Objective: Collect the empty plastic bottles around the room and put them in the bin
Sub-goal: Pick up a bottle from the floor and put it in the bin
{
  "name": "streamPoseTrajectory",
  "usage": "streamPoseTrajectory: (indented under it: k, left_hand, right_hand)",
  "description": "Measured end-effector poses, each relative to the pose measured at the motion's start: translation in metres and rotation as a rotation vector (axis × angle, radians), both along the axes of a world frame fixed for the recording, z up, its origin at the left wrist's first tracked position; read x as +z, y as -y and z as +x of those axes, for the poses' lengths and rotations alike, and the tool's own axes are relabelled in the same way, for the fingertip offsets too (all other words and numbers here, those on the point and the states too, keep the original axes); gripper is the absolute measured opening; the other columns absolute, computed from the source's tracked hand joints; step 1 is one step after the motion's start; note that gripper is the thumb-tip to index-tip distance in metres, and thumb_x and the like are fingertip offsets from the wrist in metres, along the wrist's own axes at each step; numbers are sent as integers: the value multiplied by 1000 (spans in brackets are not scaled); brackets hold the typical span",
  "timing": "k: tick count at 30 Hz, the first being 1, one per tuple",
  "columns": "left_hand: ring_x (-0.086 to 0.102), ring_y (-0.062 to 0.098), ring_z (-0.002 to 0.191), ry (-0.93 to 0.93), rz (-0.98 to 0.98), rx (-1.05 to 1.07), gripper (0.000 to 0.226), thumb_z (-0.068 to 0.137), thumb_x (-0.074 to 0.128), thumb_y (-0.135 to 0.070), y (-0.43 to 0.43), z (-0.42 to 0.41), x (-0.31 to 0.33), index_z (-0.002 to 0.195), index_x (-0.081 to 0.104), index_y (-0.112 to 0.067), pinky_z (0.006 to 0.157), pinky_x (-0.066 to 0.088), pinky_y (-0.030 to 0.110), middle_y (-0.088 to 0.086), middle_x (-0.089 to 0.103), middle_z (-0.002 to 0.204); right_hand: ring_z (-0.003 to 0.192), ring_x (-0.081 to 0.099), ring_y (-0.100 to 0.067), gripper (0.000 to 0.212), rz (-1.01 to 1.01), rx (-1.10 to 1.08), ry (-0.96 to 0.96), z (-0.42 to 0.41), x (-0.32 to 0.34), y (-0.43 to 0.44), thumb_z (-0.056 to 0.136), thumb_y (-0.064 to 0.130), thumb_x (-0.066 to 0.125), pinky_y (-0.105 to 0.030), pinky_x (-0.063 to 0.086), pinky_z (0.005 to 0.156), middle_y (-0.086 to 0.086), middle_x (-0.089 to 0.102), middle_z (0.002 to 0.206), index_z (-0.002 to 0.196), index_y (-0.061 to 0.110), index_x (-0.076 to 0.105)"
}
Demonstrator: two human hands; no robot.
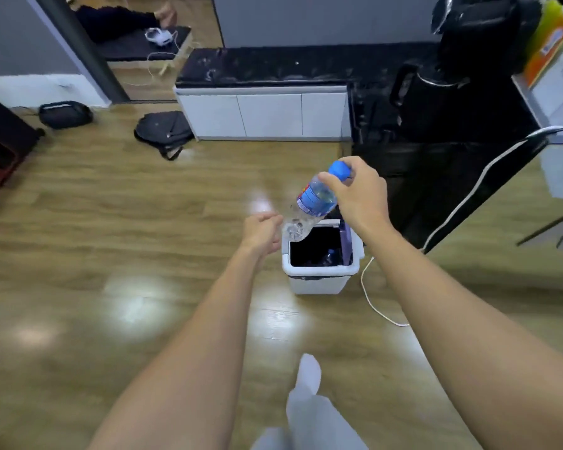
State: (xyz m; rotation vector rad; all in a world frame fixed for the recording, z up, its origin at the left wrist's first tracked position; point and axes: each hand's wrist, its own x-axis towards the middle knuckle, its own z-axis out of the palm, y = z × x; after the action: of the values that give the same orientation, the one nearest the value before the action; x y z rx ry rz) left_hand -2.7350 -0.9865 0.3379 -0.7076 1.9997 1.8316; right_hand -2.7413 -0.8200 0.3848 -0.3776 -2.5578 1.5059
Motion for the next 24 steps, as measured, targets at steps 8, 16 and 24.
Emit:
streamPoseTrajectory:
  k: [8, 16, 24]
  left_hand:
    - [59, 10, 78, 156, -4, -319, 23, 96, 54, -9, -40, -115, -106, 87, 63, -28, 62, 54, 20, -1, 63, 90]
    - [59, 18, 83, 340, -90, -528, 37, 89, 48, -4, -45, -195, -237, 121, 63, -16, 82, 56, 37, 4, 66, 102]
    - [58, 20, 104, 418, -108, -585, 39, 95, 57, -16, -57, -222, -272, 134, 54, -18, 93, 53, 41, 3, 59, 121]
  right_hand:
    - [88, 53, -21, 31, -21, -179, 307, -105, -152, 4, 91, 24, 62, -22, 30, 66, -8, 65, 108, 121, 19, 58]
    - [110, 59, -35, 37, 40, -238, 615, -166, -310, 14, 96, 22, 59, -34, 41, 82, -16, 64, 120, 131, 12, 52]
    - [126, 55, -27, 44, -114, -307, 728, -169, -339, 13, 99, 17, 53, -38, 41, 106, -11, 60, 135, 142, 11, 45]
